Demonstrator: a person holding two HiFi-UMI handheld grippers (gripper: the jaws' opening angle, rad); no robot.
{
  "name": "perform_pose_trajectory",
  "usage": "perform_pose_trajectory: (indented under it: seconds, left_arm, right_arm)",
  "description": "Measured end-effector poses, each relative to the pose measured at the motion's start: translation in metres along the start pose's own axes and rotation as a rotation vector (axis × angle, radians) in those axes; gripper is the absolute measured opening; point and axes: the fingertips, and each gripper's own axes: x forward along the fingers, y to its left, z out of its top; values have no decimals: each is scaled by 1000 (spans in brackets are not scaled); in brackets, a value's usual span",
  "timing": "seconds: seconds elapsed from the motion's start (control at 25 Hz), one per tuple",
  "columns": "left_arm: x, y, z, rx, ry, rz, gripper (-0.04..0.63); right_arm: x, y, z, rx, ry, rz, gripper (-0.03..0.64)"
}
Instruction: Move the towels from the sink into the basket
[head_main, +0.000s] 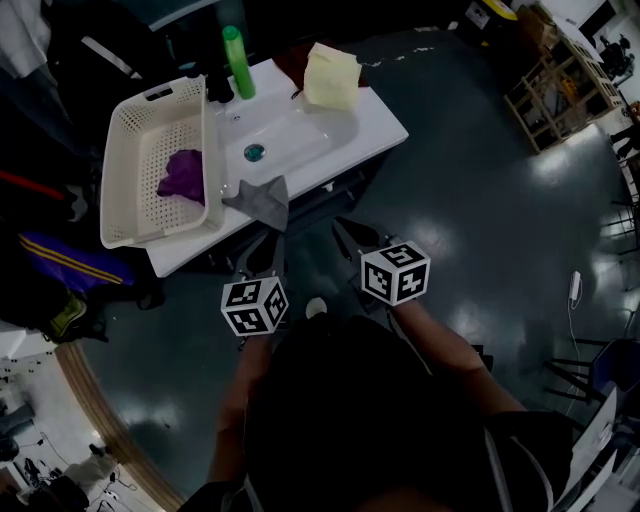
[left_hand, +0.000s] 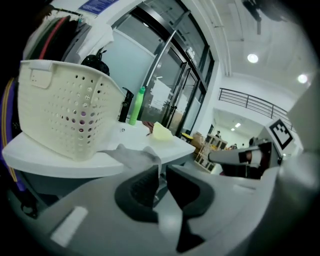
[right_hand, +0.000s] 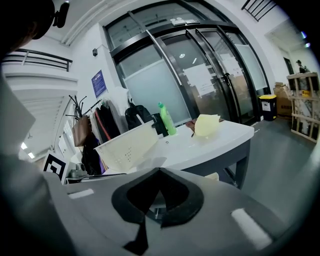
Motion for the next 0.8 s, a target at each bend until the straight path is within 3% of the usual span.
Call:
perform_pose_trajectory:
  seconds: [0.36, 0.64, 0.8]
  left_arm:
    - [19, 22, 7, 19, 21, 27, 102]
    - [32, 42, 9, 22, 63, 123, 149]
    - [43, 52, 15, -19, 58, 188, 178]
  right_arm:
    - [26, -5, 9, 4, 19, 3, -6]
    - [55, -18, 25, 12, 30, 56, -5]
    - [75, -24, 41, -14, 51, 116, -6]
